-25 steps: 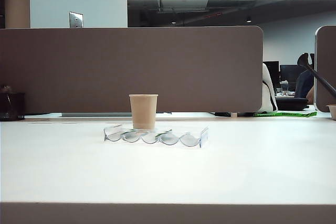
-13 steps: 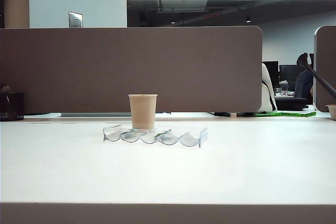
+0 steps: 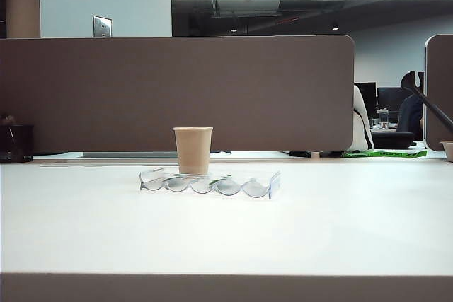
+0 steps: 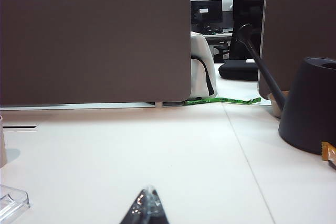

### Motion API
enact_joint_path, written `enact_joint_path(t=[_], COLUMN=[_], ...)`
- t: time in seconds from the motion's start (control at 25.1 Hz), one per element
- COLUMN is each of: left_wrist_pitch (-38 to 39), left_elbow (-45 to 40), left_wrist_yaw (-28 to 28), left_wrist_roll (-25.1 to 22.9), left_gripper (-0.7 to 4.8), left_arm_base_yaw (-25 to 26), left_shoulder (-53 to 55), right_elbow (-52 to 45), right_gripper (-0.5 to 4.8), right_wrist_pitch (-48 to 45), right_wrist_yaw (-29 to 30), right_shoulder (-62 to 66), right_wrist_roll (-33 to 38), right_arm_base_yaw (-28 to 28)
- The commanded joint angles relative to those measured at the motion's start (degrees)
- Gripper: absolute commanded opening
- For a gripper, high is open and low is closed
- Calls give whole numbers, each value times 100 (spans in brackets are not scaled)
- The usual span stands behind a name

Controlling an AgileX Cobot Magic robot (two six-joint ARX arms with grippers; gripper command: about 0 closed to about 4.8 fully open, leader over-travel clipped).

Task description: Pick up the chip with the greater value and put it into the paper cup.

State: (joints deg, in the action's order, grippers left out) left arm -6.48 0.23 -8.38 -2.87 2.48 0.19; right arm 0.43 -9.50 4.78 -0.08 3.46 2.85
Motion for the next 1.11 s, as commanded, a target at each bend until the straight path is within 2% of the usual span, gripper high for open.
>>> enact_joint_path(t=[0.04, 0.2, 0.56, 0.88, 1.11], left_wrist_pitch=[-109, -111, -140, -136, -133], left_elbow=[17, 20, 20, 20, 20], left_wrist_yaw=[0, 20, 719, 723, 710], left_wrist_roll=[35, 35, 35, 33, 35], left_gripper=[-5, -5, -5, -5, -5], left_arm_base_yaw=[37, 35, 37, 37, 37], left_shoulder=[11, 11, 11, 11, 11], right_elbow=[-9, -9, -9, -9, -9], right_gripper=[-1, -1, -1, -1, -1], right_wrist_pitch=[-15, 48, 48, 74, 74], right_wrist_yaw=[28, 46, -234, -514, -2], right_shoulder=[-4, -4, -4, -4, -4], right_wrist_roll=[-79, -247, -361, -343, -345], right_arm_base_yaw=[2, 2, 4, 9, 2])
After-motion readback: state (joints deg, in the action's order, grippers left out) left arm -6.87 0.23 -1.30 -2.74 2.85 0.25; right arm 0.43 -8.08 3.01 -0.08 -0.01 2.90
